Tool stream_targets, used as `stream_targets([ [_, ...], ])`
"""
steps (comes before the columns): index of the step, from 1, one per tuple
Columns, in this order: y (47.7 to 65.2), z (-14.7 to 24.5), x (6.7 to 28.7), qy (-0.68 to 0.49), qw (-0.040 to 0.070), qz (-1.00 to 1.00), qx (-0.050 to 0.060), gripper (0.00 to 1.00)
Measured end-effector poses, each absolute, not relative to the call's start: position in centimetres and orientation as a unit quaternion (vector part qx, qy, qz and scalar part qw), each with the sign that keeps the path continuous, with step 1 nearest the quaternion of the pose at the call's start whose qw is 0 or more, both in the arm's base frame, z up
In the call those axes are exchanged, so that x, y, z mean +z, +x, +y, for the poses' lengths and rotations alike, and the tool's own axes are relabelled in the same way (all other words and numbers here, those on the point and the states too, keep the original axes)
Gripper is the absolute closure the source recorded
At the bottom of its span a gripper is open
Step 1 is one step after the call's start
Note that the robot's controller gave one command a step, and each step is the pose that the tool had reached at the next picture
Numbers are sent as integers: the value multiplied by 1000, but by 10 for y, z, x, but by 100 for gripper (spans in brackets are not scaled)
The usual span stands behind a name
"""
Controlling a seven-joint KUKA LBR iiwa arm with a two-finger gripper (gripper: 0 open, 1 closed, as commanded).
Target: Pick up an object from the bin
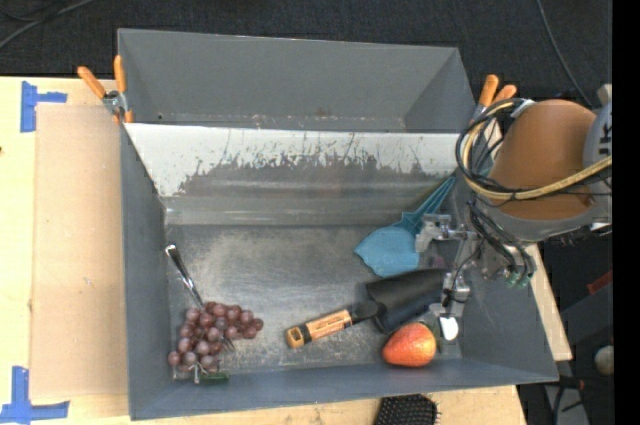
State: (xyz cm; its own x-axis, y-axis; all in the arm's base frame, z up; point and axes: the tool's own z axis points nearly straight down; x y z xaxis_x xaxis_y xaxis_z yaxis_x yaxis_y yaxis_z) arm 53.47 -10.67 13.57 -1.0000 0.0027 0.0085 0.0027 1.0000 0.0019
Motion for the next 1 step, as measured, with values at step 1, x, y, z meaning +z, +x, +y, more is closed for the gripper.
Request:
stream_targets([
  [1,537,-106,140,0,1,-1000,0,0],
])
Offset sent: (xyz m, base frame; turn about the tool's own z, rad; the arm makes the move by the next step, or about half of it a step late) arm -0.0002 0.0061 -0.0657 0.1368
